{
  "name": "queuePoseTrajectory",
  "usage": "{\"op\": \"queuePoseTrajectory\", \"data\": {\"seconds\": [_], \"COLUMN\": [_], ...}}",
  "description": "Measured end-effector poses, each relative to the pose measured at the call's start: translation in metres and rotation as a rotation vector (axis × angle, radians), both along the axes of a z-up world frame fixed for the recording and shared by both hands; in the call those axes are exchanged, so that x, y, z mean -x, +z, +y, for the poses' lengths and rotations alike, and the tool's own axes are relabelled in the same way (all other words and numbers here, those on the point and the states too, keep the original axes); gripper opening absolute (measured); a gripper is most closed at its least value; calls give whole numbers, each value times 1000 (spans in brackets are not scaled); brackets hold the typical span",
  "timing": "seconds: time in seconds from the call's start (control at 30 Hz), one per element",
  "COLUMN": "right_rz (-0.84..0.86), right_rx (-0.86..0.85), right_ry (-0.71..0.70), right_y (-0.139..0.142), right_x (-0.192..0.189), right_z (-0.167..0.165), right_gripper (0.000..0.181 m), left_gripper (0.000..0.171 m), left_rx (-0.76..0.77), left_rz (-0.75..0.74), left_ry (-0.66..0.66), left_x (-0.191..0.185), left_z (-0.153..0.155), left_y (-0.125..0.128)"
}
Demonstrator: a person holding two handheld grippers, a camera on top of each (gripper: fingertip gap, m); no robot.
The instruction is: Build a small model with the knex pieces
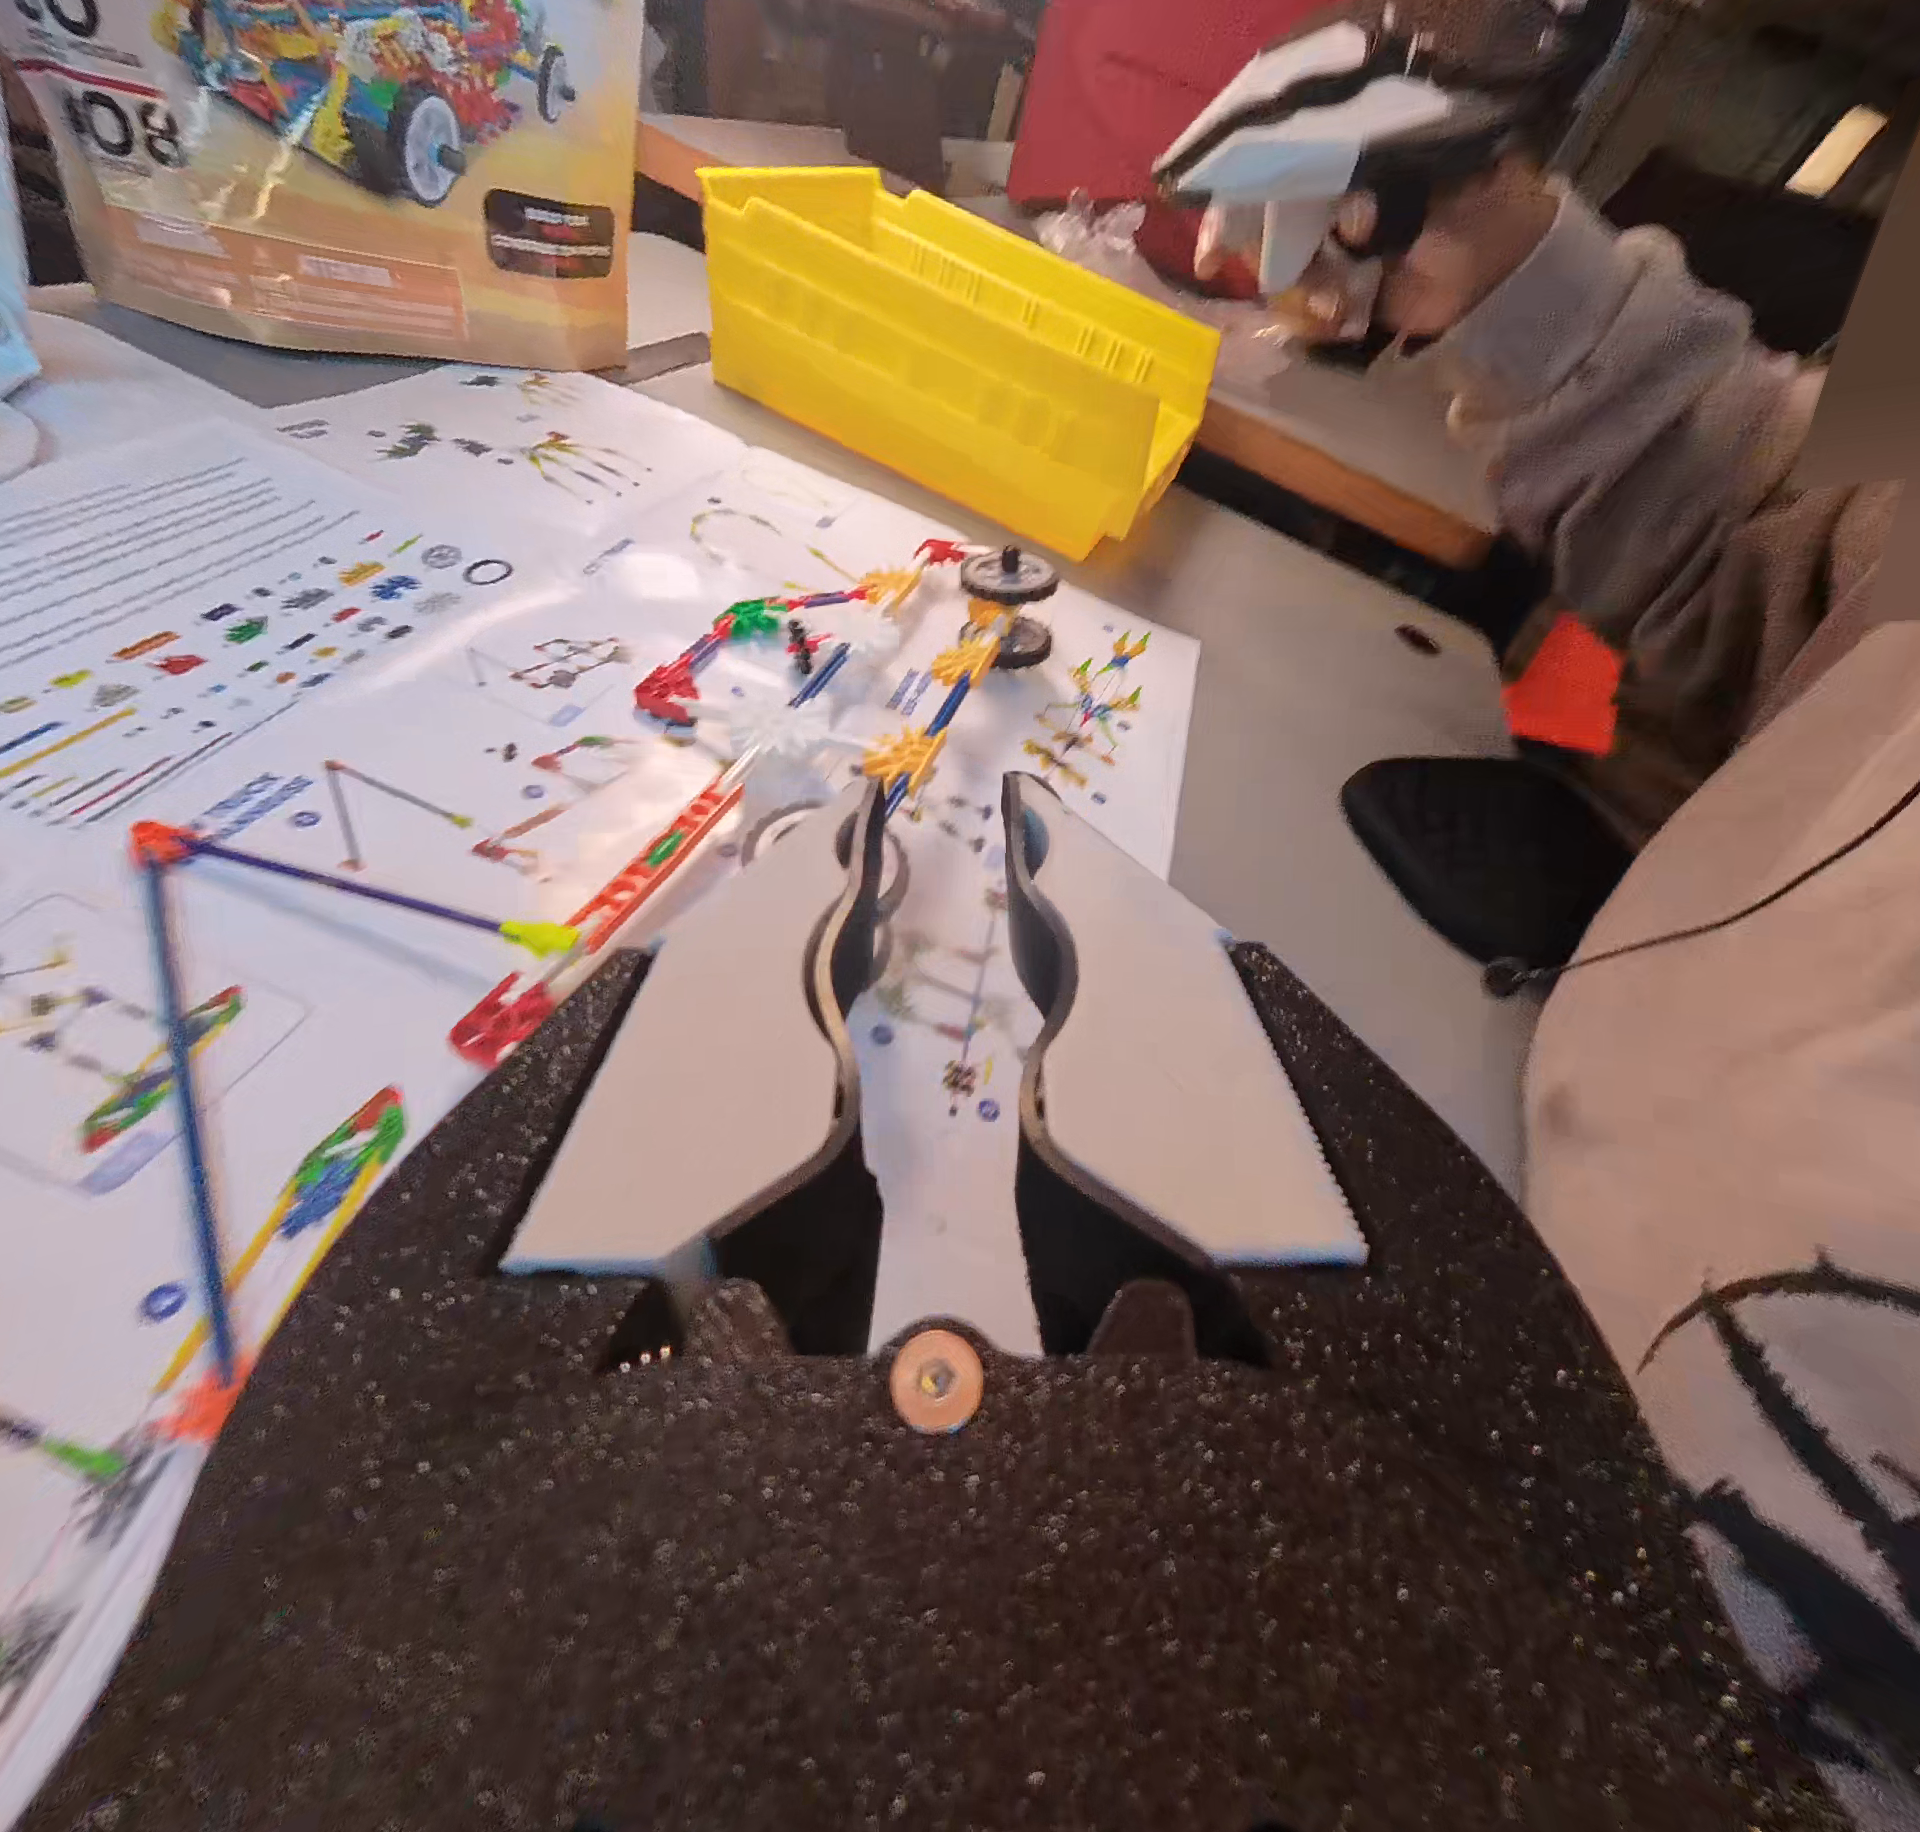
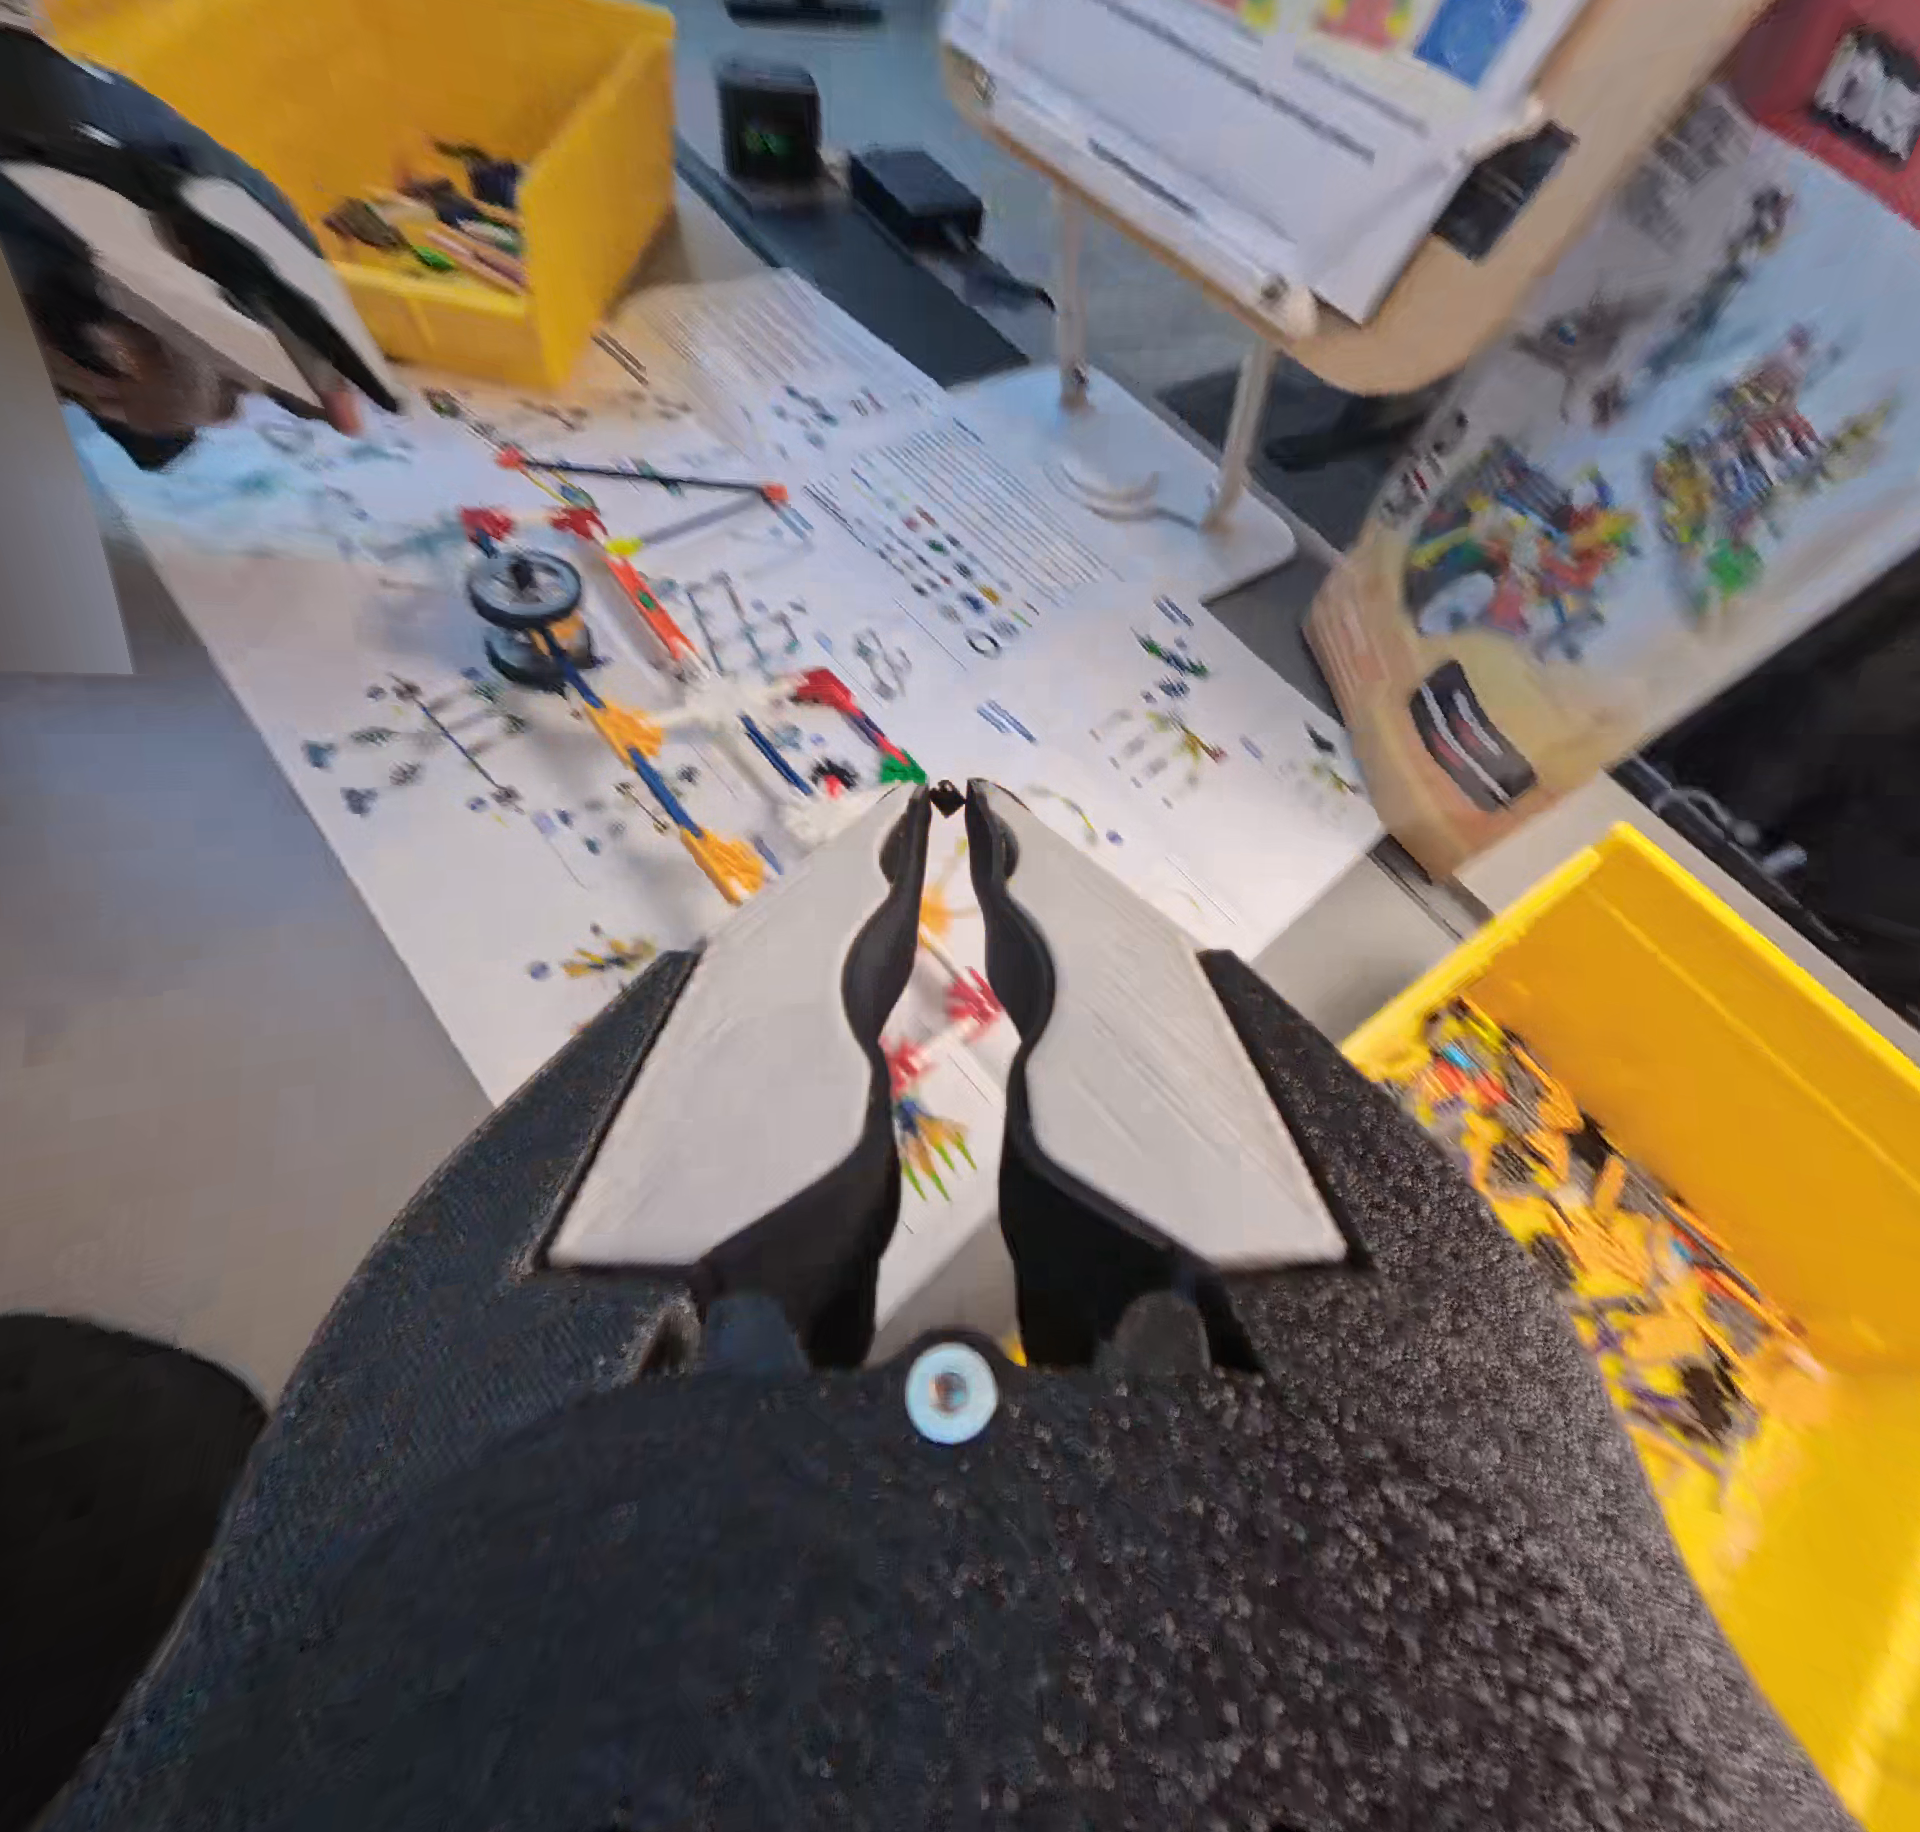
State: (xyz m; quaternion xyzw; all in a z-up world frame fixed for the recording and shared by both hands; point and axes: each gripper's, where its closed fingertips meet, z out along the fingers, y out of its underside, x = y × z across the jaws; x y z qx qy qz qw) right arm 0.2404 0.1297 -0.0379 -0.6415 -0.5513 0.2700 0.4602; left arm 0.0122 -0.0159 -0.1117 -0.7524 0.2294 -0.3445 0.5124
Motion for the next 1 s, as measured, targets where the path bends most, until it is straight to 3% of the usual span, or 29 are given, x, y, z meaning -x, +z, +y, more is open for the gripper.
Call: {"op": "queuePoseTrajectory", "data": {"seconds": [0.2,0.37,0.57,1.0], "right_rz": [217,205,160,164], "right_rx": [-28,-174,-338,-577], "right_ry": [158,147,123,57], "right_y": [-25,-50,-57,-47], "right_x": [101,147,167,162], "right_z": [-103,-142,-150,-148], "right_gripper": [5,5,5,5], "left_gripper": [21,18,11,4], "left_rx": [233,347,427,341], "left_rz": [-388,-464,-623,-582], "left_ry": [-203,-279,-310,-307], "left_x": [-60,-82,-75,-78], "left_z": [13,3,-5,-6], "left_y": [27,17,21,27]}}
